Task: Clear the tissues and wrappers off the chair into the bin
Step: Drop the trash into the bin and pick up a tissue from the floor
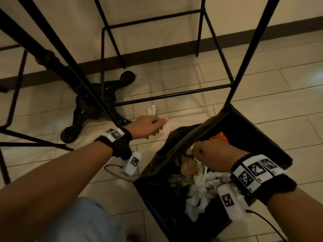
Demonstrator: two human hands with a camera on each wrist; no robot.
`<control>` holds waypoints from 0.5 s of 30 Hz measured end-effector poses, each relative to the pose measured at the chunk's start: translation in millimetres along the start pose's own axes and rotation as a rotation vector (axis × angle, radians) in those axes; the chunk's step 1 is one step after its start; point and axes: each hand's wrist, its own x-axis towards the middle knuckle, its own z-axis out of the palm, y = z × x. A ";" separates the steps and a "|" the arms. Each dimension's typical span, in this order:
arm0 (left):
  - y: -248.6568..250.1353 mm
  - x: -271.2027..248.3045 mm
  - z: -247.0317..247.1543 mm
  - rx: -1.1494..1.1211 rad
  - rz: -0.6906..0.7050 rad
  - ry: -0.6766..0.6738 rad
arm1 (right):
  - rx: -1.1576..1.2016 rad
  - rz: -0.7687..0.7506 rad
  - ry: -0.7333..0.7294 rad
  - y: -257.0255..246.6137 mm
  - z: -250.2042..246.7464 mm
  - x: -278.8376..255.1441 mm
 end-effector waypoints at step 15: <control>-97.7 154.3 28.8 0.542 -0.160 0.033 | -0.109 0.076 -0.066 20.1 36.5 -0.3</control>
